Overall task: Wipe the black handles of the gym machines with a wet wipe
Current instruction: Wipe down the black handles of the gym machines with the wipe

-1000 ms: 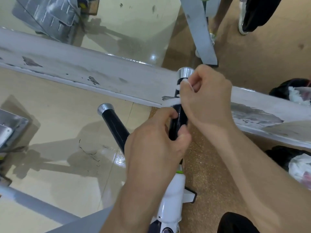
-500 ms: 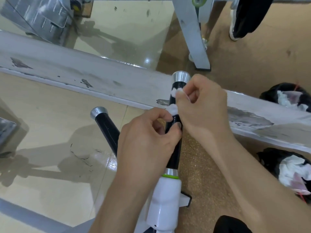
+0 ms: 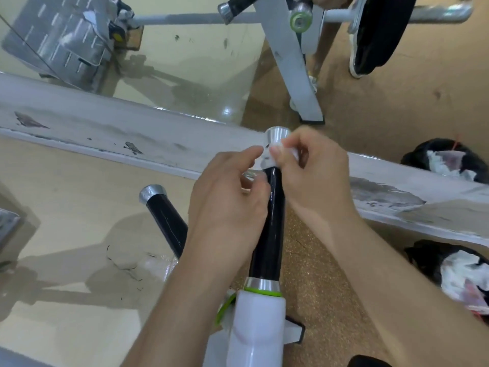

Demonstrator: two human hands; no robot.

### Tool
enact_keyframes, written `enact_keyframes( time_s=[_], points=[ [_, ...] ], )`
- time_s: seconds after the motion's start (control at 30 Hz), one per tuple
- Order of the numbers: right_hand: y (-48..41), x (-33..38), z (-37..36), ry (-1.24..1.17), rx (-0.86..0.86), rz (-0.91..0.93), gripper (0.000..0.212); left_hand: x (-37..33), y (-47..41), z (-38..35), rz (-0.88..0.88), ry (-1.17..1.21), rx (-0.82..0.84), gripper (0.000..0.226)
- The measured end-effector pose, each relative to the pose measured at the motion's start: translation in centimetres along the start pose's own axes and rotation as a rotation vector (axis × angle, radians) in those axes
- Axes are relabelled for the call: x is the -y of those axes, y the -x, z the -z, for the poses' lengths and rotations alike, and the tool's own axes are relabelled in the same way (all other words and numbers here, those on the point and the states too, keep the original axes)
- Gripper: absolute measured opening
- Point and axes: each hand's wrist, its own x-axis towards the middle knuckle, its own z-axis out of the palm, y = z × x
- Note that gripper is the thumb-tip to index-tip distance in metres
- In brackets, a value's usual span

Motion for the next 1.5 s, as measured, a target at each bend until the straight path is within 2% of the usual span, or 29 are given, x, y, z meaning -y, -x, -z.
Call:
enact_keyframes(
  time_s=[0.07,0.13,0.27,0.37,0.57,0.67,0.83,1.0,1.07,1.13,1.2,1.3,1.4,1.5],
  points=[
    [2.0,0.2,0.7,-0.099,0.080,-0.061,0.013,-0.2,-0.7,-0.2,-0.029,-0.029,0.045,0.030],
    [1.7,0.0,0.7,-0.112,0.082,-0.039,0.013,-0.3,-1.1,-0.4,-0.045,-0.085,0.076,0.030],
    [-3.0,-0.5,-0.4,-0.061,-0.089,0.052,0.007,-0.8,-1.7,-0.6,-0.047,-0.156,0.072,0.029],
    [-4.9,-1.8,-0.9,-0.146,-0.162,-0.055,0.009,-1.4,-1.4,-1.2,-0.077,-0.229,0.080,0.022],
    [-0.7,-2.1,-0.6,-0.339,-0.142,-0.182,0.013,-1.6,0.0,-2.9,-0.082,-0.410,0.002,0.027],
    [-2.2,-2.3,-0.9,-0.472,-0.140,-0.283,0.011,-2.0,0.0,-3.5,-0.098,-0.499,-0.035,0.027],
    [-1.8,-2.8,-0.4,-0.751,-0.126,-0.478,0.008,-2.3,0.5,-3.6,-0.098,-0.477,-0.072,0.018],
    [2.1,-3.0,-0.5,-0.698,-0.083,-0.448,0.019,-2.2,1.3,-2.3,0.042,-0.226,-0.024,0.031],
    [2.1,-3.0,-0.7,-0.858,-0.034,-0.556,0.017,-2.2,3.1,-1.7,0.064,-0.202,0.017,0.035],
    [1.4,-3.2,-0.2,-1.107,0.030,-0.692,0.001,-2.5,5.0,-1.9,0.008,-0.271,0.073,0.038],
    [0.8,-3.6,0.1,-1.218,0.054,-0.757,0.020,-2.3,6.0,-2.7,-0.123,-0.393,0.068,0.033],
    [1.2,-3.6,0.1,-1.248,0.025,-0.752,0.018,-1.8,5.9,-3.7,-0.175,-0.527,0.017,0.019],
    [2.0,-3.1,-0.1,-1.333,-0.024,-0.758,0.019,-1.7,5.8,-3.7,-0.158,-0.554,-0.003,0.025],
    [3.2,-2.8,0.2,-1.142,-0.079,-0.669,0.013,-2.0,5.8,-3.8,-0.152,-0.547,-0.010,0.029]
  ],
)
